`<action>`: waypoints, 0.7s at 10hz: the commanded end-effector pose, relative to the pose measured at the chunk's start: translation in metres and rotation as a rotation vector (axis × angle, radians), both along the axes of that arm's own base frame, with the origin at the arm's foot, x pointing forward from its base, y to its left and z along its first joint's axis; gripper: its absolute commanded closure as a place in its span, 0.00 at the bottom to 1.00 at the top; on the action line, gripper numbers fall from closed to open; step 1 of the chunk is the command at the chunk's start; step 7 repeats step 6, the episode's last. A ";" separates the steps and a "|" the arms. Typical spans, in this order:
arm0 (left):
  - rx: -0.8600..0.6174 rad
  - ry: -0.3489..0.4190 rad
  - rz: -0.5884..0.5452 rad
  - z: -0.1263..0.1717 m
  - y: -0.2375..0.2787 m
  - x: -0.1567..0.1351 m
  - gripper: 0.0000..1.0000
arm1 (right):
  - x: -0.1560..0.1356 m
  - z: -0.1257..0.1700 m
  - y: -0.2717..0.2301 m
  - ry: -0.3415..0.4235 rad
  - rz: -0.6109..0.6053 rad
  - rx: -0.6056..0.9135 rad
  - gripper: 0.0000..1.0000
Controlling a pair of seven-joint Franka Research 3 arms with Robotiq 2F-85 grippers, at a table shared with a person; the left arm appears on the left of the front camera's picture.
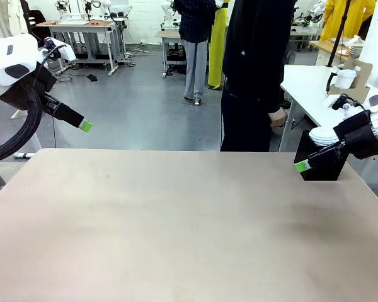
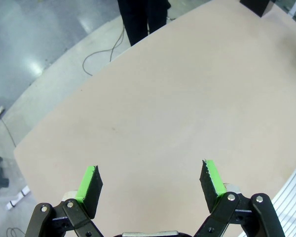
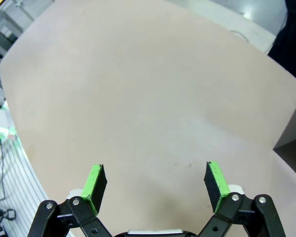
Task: Pour a drink into a cup and package it in a carrier.
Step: Insert the held 600 ml Paper Cup into the Cup Carrier.
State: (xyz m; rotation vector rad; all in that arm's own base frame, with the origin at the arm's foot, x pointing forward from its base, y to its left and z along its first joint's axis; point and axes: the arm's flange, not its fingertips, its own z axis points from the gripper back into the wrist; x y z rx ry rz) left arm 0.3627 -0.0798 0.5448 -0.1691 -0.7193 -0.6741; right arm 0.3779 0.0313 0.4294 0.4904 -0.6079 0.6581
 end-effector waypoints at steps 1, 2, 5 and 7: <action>-0.004 0.009 0.009 0.000 0.001 -0.002 0.00 | 0.000 0.002 0.003 -0.010 0.002 -0.003 0.00; -0.004 0.009 0.009 0.000 0.001 -0.002 0.00 | 0.000 0.002 0.003 -0.010 0.002 -0.003 0.00; -0.004 0.009 0.009 0.000 0.001 -0.002 0.00 | 0.000 0.002 0.003 -0.010 0.002 -0.003 0.00; -0.004 0.009 0.009 0.000 0.001 -0.002 0.00 | 0.000 0.002 0.003 -0.010 0.002 -0.003 0.00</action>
